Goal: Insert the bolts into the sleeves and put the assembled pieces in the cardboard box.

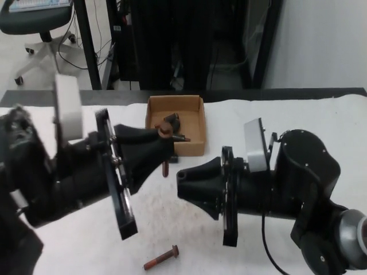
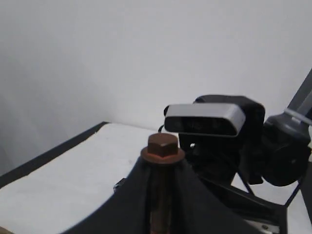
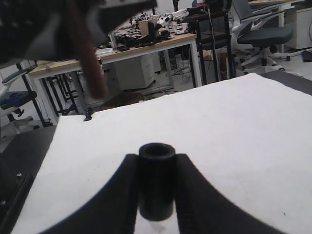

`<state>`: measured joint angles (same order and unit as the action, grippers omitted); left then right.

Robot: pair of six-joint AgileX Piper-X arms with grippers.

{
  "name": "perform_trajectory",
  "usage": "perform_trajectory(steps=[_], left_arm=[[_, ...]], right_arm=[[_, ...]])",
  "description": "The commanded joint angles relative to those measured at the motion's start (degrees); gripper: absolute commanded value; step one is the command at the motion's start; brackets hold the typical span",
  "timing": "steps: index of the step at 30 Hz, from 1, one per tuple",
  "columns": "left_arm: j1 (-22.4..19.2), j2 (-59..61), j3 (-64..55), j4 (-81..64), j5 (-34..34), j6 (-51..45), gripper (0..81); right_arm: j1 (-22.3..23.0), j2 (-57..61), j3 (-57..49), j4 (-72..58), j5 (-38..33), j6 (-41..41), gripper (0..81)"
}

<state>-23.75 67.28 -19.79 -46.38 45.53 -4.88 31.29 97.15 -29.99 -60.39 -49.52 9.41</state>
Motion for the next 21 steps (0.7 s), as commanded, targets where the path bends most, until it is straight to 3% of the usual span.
perform_trajectory(steps=[1, 21], left_arm=[[0.19, 2.20, -2.07, -0.98, 0.82, 1.01, 0.0], [0.19, 3.38, -4.67, -4.80, 2.13, -0.90, 0.0]], right_arm=[[0.92, -0.57, -0.64, 0.17, -0.13, -0.42, 0.8], [2.12, -0.57, -1.89, -3.57, -0.15, -1.63, 0.8]])
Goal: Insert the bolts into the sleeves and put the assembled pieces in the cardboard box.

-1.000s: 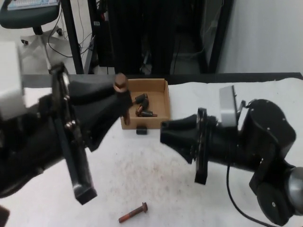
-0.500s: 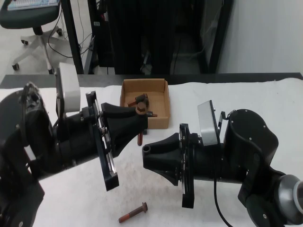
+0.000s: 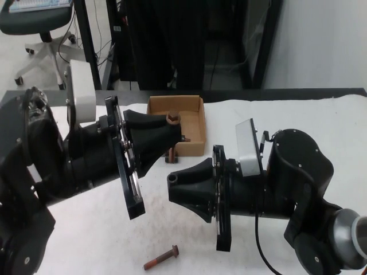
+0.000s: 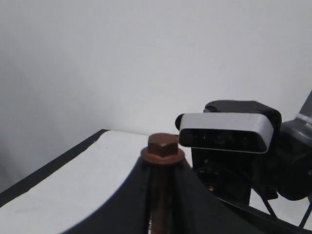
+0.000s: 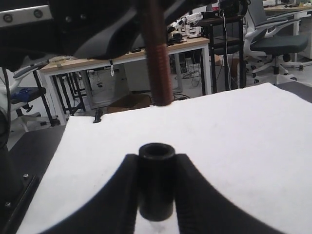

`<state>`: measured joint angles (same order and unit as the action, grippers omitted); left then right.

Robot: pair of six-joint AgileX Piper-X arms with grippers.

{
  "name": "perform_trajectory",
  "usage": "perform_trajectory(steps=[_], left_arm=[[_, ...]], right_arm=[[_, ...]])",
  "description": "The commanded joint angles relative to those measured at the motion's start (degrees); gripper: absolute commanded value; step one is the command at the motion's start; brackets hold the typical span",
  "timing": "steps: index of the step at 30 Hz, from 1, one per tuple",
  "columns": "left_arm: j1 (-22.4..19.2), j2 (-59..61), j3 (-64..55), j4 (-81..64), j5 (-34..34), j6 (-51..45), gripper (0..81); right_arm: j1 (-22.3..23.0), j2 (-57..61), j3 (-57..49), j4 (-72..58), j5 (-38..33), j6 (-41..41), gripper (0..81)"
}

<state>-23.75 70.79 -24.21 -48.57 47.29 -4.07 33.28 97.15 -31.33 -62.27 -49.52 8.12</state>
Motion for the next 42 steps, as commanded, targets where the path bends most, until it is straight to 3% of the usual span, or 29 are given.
perform_trajectory(steps=[1, 19, 42], left_arm=[[0.19, -0.13, -0.12, -3.50, 0.37, -2.04, 0.0], [0.19, -0.13, 0.25, -5.32, 0.42, -4.10, 0.0], [0.81, 1.59, 1.30, -4.74, 1.69, -4.02, 0.0]], right_arm=[[0.14, -0.57, -0.55, -2.78, -0.15, -0.34, 0.8], [0.14, -0.57, -0.61, -9.14, -0.15, 2.44, 0.8], [-1.01, -0.57, -3.27, -7.30, -0.15, 5.35, 0.8]])
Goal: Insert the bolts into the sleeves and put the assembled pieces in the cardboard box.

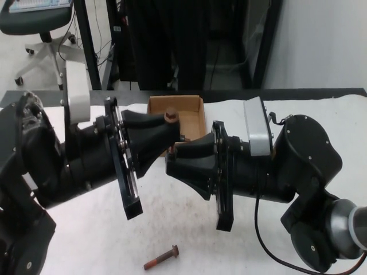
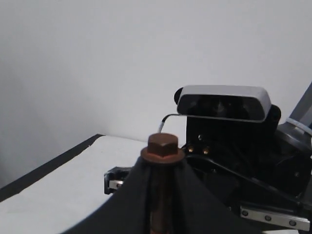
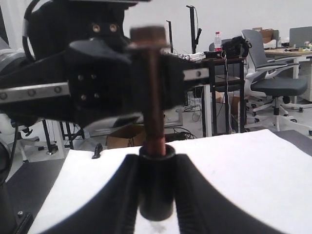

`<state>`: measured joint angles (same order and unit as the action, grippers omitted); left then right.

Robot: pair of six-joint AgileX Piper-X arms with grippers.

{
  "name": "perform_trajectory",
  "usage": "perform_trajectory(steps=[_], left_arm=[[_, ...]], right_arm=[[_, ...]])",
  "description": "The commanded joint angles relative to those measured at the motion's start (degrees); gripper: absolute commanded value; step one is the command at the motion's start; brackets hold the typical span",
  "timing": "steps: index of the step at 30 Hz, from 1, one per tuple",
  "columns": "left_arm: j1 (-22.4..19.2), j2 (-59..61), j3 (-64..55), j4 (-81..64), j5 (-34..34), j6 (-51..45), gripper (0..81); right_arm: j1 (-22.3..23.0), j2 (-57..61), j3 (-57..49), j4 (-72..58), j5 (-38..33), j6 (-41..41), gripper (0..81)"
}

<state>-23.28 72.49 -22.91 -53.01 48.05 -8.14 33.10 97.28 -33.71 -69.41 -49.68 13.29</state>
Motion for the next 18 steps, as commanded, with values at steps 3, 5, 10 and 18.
perform_trajectory(steps=[3, 5, 10, 18], left_arm=[[0.42, -0.11, 0.00, 0.18, 0.91, 0.00, 0.0], [0.42, -0.11, 0.00, 1.10, 0.91, 0.17, 0.0], [0.42, -0.11, 0.00, 3.97, 0.96, 2.23, 0.1], [0.42, -0.11, 0.00, 3.96, 2.55, 0.92, 47.0]], right_arm=[[-1.23, -0.70, -0.89, 0.16, 0.00, 0.17, 0.8], [-1.23, -0.70, -0.89, 0.16, 0.00, 0.17, 0.8], [-1.20, -0.70, -0.89, 0.16, 0.00, 0.06, 0.8], [-1.20, -0.70, -0.89, 0.16, 0.00, 0.06, 0.8]])
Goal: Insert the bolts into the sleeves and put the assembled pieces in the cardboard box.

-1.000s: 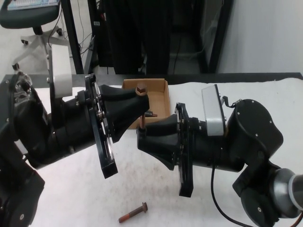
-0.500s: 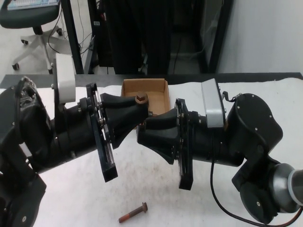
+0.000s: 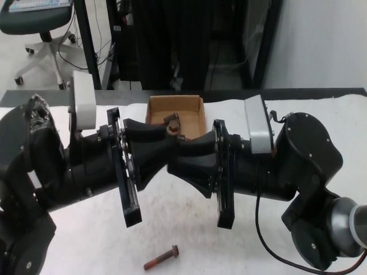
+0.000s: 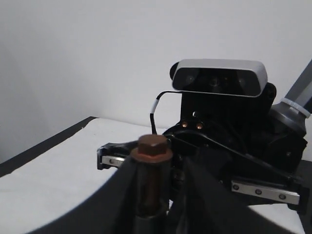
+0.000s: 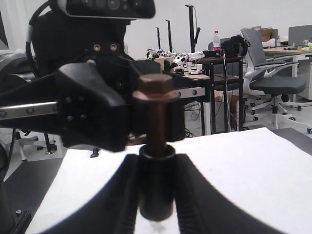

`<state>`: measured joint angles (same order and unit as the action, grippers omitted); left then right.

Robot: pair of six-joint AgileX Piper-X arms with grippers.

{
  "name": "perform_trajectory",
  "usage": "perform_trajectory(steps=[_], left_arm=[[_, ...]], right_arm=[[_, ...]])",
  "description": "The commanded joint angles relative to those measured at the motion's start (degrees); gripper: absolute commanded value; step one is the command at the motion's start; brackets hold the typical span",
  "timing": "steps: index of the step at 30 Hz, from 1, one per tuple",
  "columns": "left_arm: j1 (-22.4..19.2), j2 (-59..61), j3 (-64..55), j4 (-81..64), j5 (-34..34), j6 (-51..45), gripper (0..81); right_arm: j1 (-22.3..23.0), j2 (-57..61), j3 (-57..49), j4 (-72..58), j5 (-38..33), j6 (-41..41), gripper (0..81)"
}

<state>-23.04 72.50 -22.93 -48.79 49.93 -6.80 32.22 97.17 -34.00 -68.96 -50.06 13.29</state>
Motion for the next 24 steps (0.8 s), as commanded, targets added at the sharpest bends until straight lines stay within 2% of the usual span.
perform_trajectory(steps=[1, 2, 9, 12, 17, 20, 24], left_arm=[[0.17, -0.12, 0.02, -0.27, 0.68, -0.71, 52.1], [0.17, -0.12, 0.02, -0.27, 0.68, -1.49, 54.1], [0.17, -0.27, 0.02, -0.99, 0.68, -2.72, 54.1], [0.17, -0.27, 0.02, -1.57, 0.68, -2.72, 54.1], [0.17, -0.66, 0.02, -3.80, 0.68, -4.42, 53.9], [0.17, -1.84, 0.02, -4.81, -0.94, -4.43, 47.1], [0.59, -4.60, 0.02, -4.90, -5.76, -3.65, 28.5]], right_arm=[[-0.32, -0.60, -0.61, -0.29, 0.39, 0.06, 0.8], [-0.32, -0.60, -0.61, -0.29, 0.39, 0.06, 0.8], [-0.32, -0.60, -0.61, 1.83, 0.39, -0.13, 0.8], [-0.32, -0.60, -0.61, 5.04, 0.39, -2.89, 0.8], [-0.79, -0.60, -0.61, 10.50, 6.02, -5.23, 0.8], [-1.89, -0.60, -0.61, 12.80, 6.83, -5.28, 0.8], [-4.24, -0.60, -0.61, 15.75, 8.75, -4.22, 0.8]])
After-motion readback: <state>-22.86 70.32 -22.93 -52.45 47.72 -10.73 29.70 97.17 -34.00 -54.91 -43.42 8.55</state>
